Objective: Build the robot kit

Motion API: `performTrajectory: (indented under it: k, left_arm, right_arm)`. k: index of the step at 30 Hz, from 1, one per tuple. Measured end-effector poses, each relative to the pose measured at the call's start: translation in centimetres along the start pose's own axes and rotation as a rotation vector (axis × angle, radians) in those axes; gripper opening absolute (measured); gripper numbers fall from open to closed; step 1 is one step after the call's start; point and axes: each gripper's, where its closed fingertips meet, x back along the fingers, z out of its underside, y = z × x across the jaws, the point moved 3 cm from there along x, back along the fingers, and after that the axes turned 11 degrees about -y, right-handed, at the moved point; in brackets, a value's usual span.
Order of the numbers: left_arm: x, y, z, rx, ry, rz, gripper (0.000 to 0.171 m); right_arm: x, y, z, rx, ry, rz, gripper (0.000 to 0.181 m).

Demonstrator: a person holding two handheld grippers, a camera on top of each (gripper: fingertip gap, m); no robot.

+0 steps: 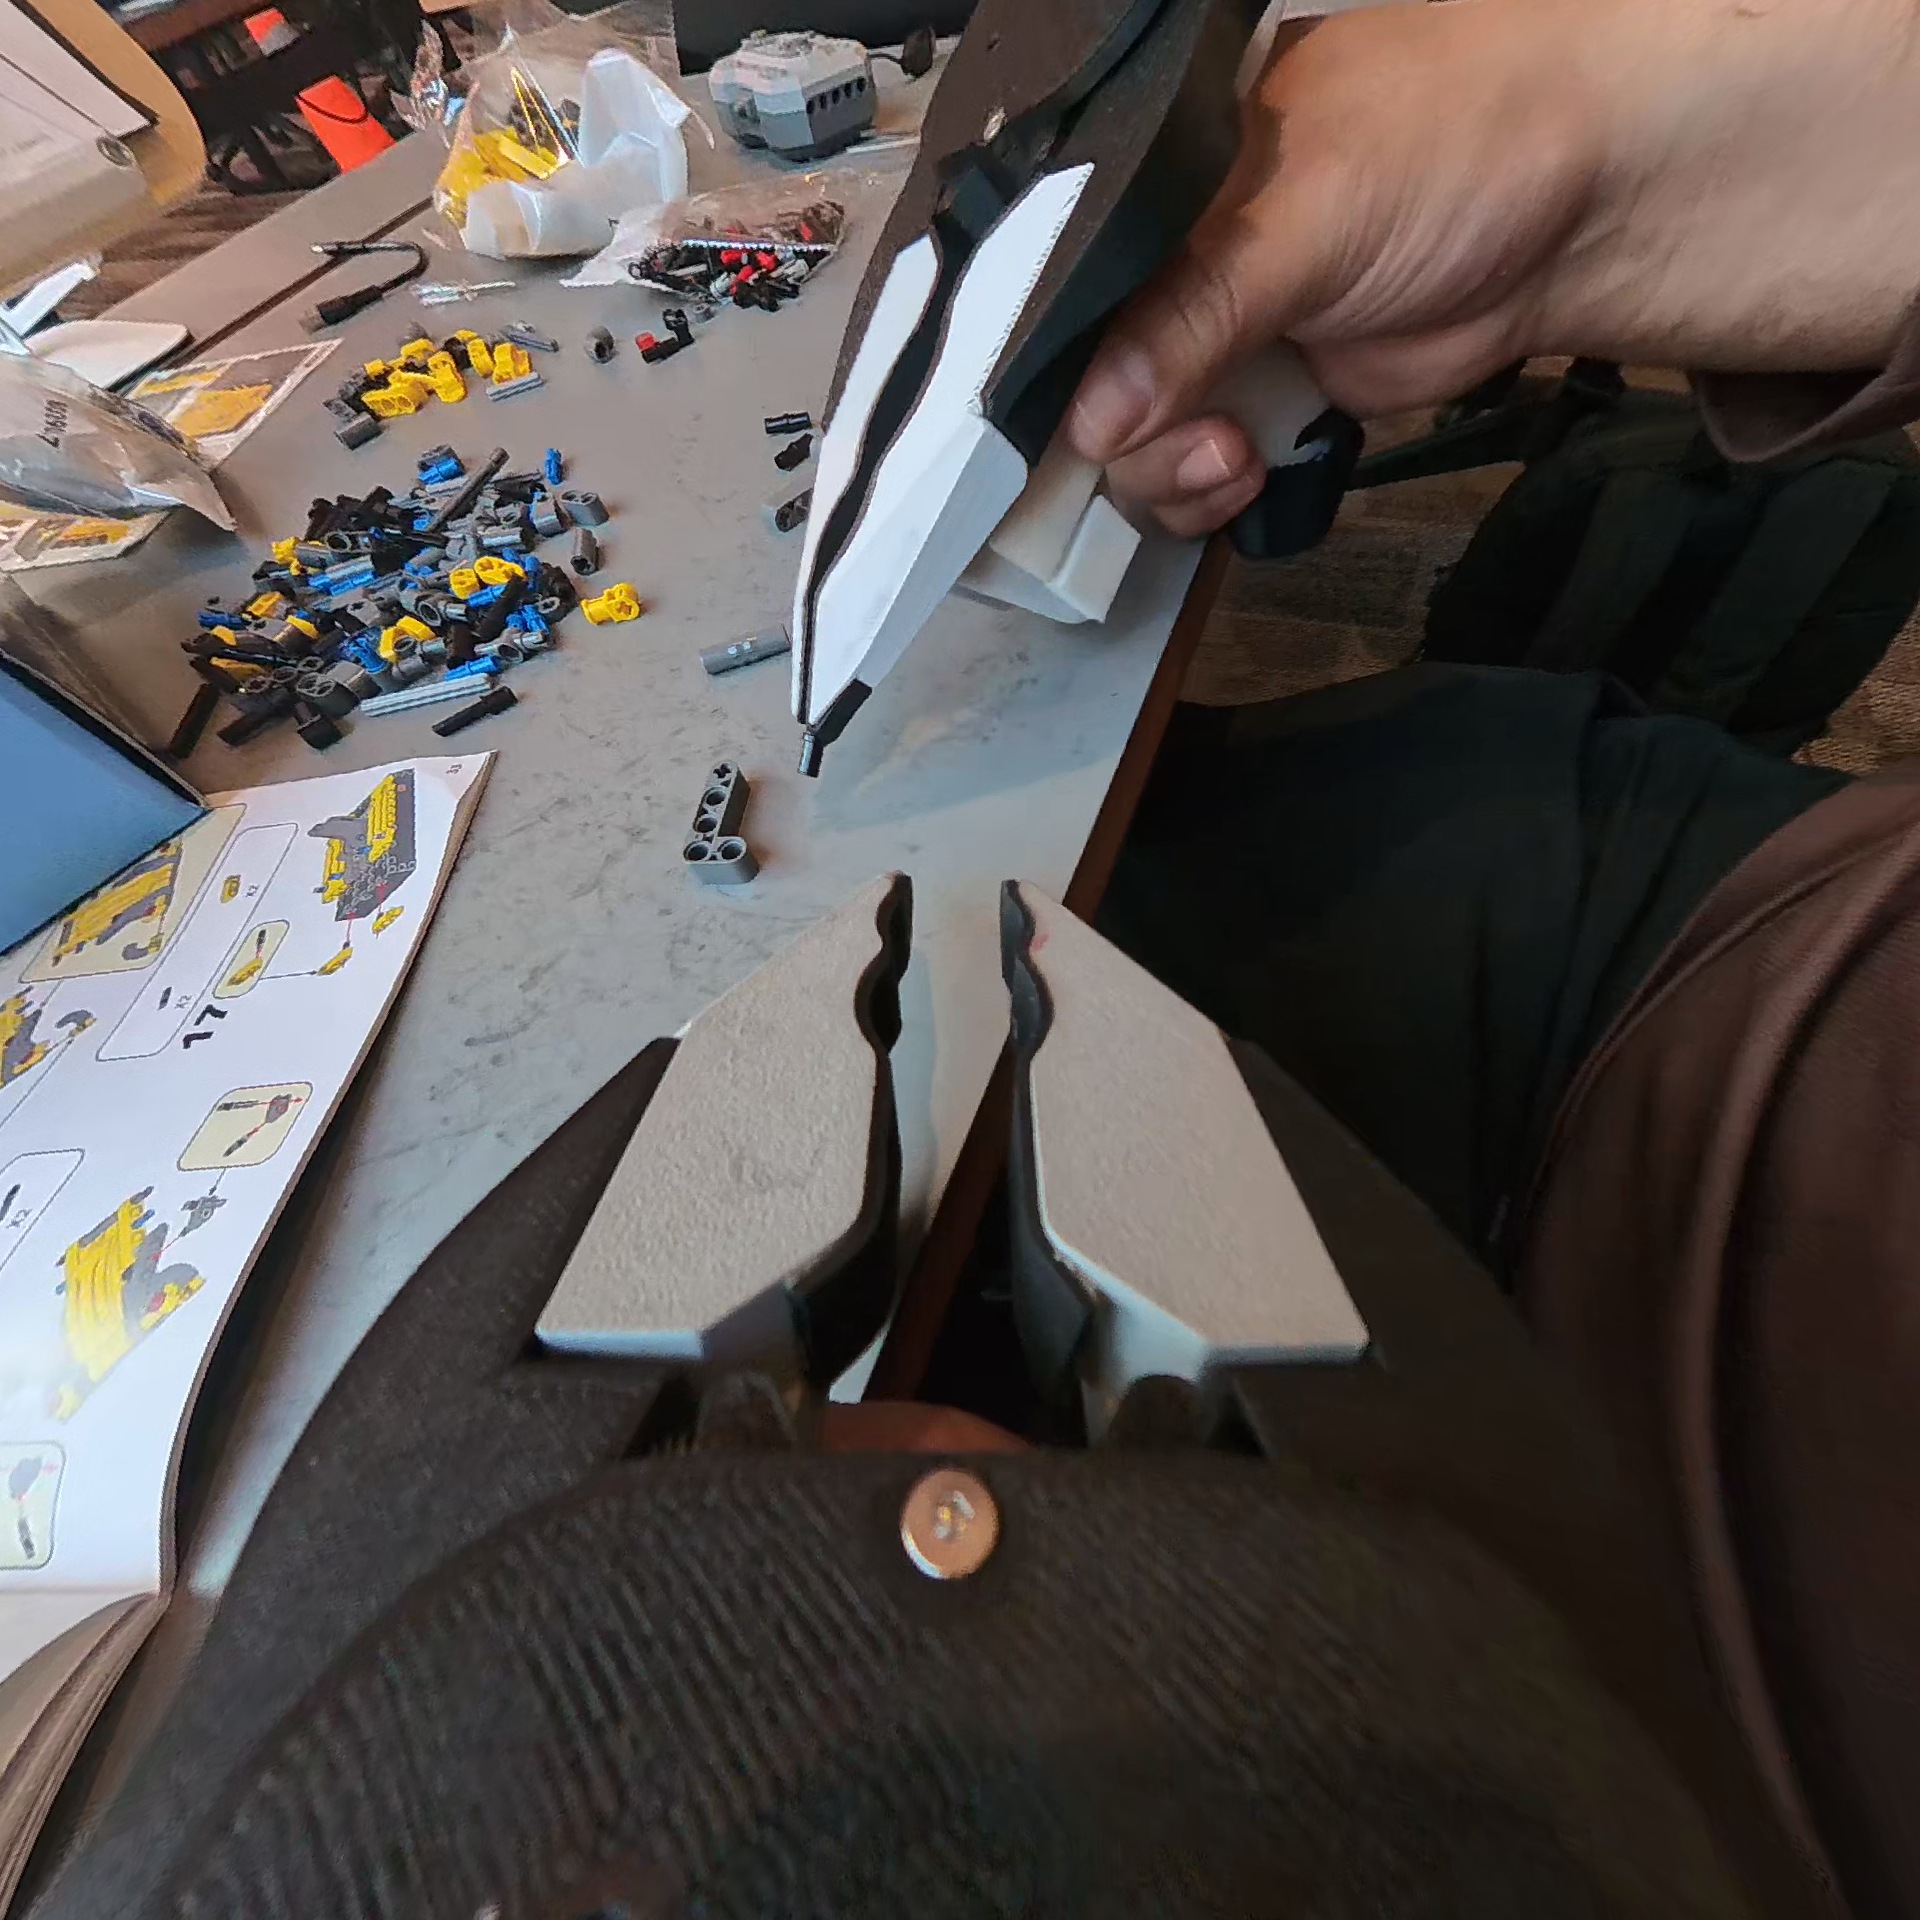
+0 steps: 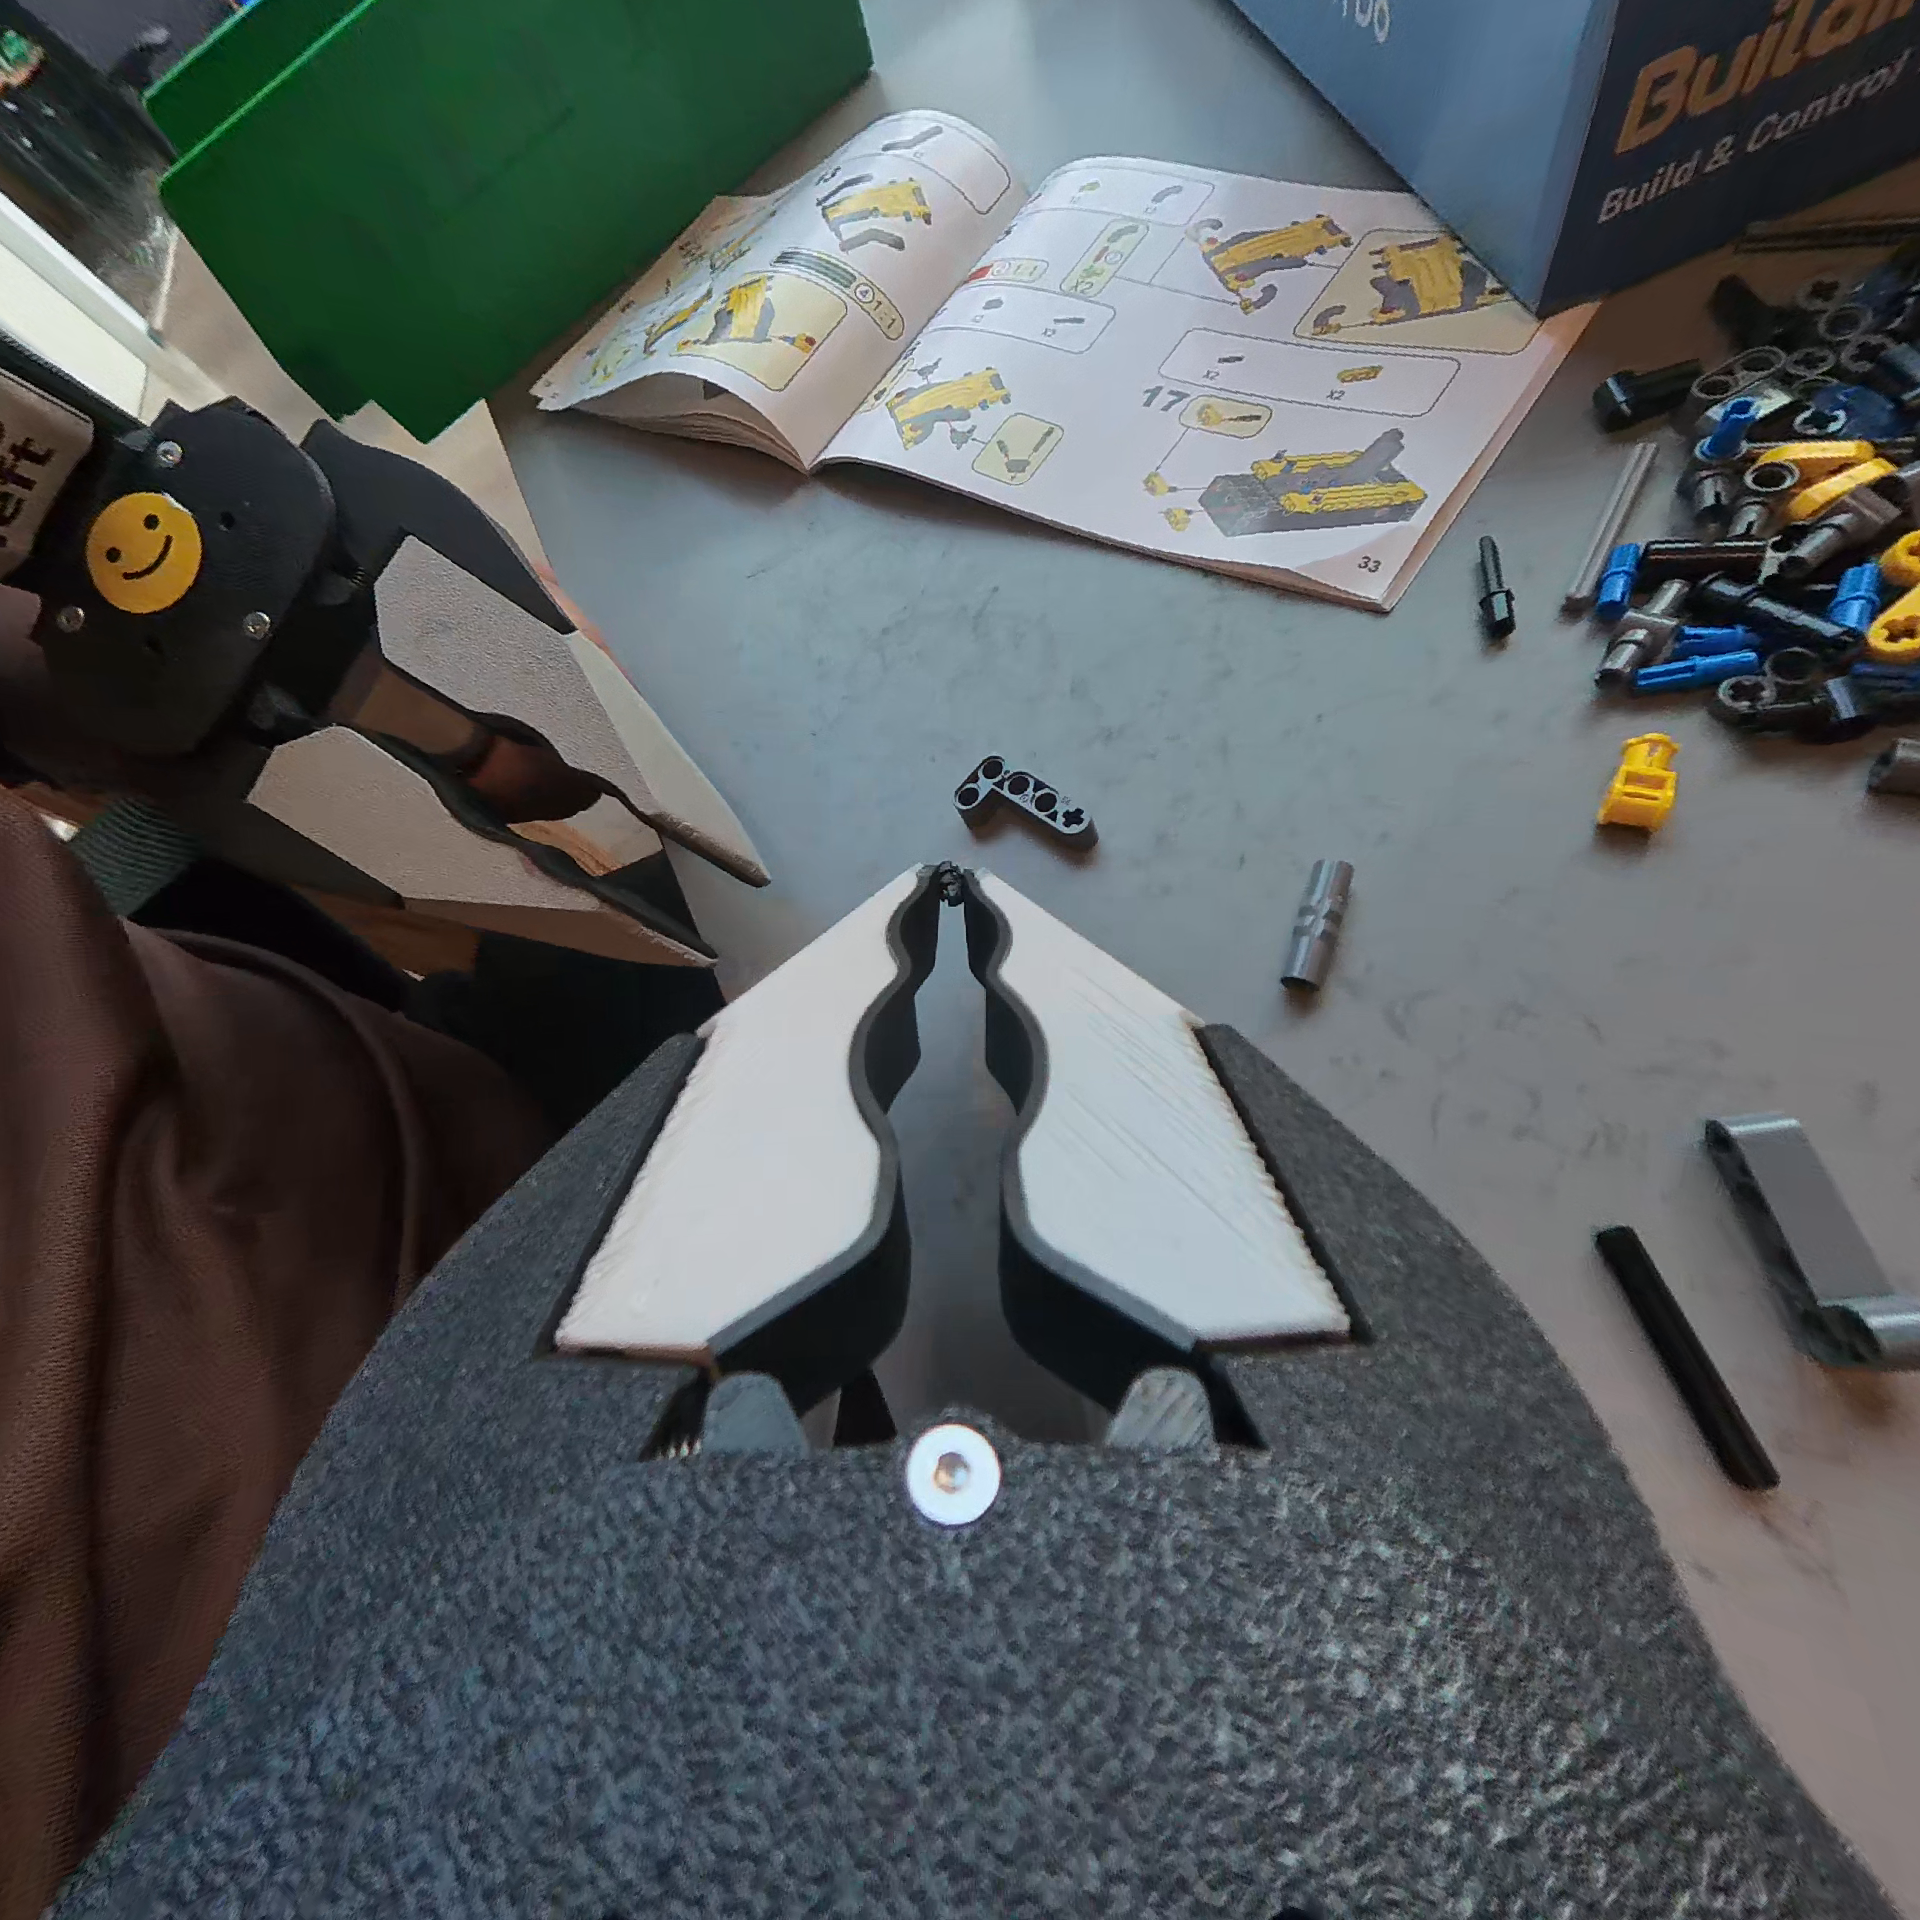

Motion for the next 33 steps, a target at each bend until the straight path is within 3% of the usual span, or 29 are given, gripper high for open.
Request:
performTrajectory:
  k: [9,14,21,28,33]
  left_arm:
    - [0.4,0.2,-0.7,0.038,-0.023,0.014,0.015]
    - [1.8,3.6,-3.1,0.083,-0.083,-0.085,0.014]
    - [-0.8,6.2,-1.8,-0.015,0.106,-0.075,0.026]
    - [-3.1,6.1,0.5,-0.015,0.275,0.065,0.028]
    - [-3.4,5.9,0.8,0.027,0.299,0.111,0.013]
  right_arm:
    - [-0.2,0.2,0.1,-0.042,0.012,-0.038,0.003]
    - [0.2,0.2,-1.5,0.051,0.019,-0.032,0.003]
    - [-0.2,-0.9,-2.9,0.217,0.137,0.002,0.003]
    - [-0.8,-1.3,-2.2,0.281,0.31,0.015,0.004]
    - [-1.3,-1.5,-2.3,0.261,0.346,0.019,0.003]
